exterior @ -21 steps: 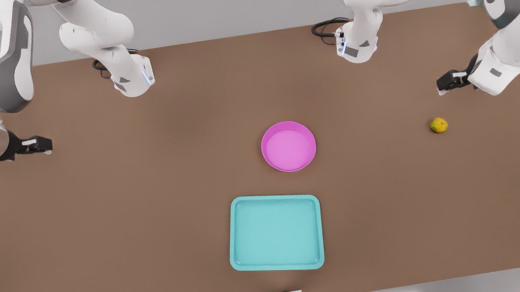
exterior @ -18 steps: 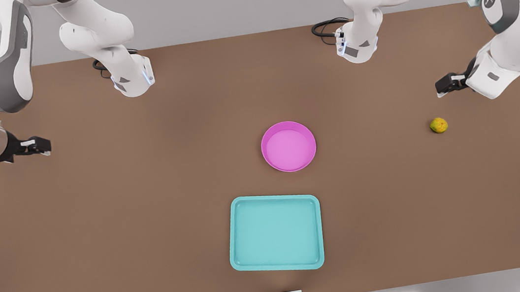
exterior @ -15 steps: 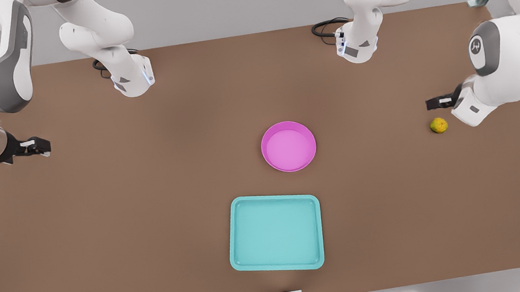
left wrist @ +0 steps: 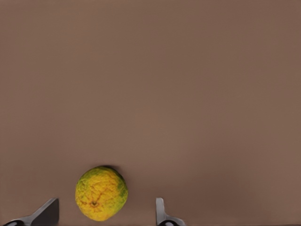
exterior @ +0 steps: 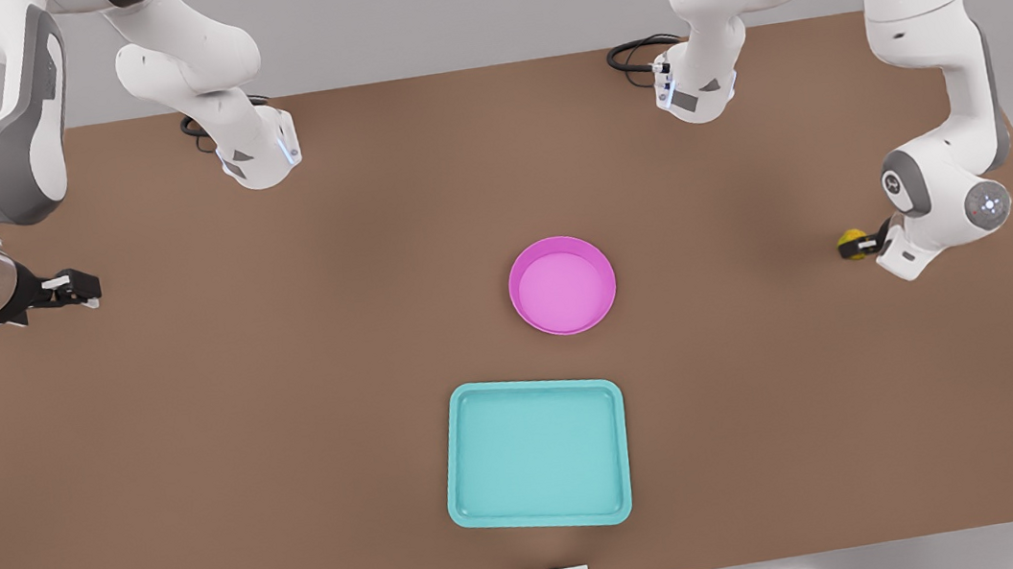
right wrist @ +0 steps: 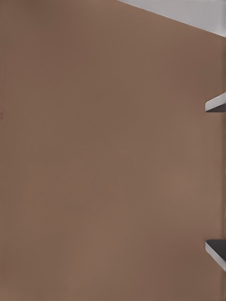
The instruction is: Place the orange on the plate with the left arm and the plate on the tray with the right arm
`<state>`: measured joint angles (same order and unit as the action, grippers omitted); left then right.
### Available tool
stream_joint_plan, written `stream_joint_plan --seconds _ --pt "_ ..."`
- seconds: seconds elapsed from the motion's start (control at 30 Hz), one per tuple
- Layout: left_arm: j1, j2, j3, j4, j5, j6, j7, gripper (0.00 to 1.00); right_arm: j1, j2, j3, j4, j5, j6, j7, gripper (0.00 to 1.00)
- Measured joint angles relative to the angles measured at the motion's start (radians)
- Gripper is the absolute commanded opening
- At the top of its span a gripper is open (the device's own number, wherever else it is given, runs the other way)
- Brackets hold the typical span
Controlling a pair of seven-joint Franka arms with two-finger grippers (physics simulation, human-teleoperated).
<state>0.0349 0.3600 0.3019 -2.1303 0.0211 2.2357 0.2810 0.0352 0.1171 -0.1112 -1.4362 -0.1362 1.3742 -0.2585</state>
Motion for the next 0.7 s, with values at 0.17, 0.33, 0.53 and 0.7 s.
stream_joint_plan --seconds 0.17,0.33,0.53,0.7 --pt "0.018 0.021 0.0 -0.032 0.002 0.054 0.095 1.0 0.0 0.006 0.0 0.001 0.0 0.001 -0.007 1.0" --pt "0.035 0.045 0.0 -0.033 0.001 0.082 0.165 1.0 0.0 0.012 0.0 0.001 -0.001 0.001 -0.013 1.0" --pt "0.041 0.077 0.0 -0.033 0.001 0.097 0.227 1.0 -0.002 0.017 0.0 0.001 -0.001 0.001 -0.018 1.0" --pt "0.044 0.111 0.0 -0.032 0.001 0.102 0.264 1.0 -0.004 0.023 0.0 0.001 -0.001 0.002 -0.021 1.0"
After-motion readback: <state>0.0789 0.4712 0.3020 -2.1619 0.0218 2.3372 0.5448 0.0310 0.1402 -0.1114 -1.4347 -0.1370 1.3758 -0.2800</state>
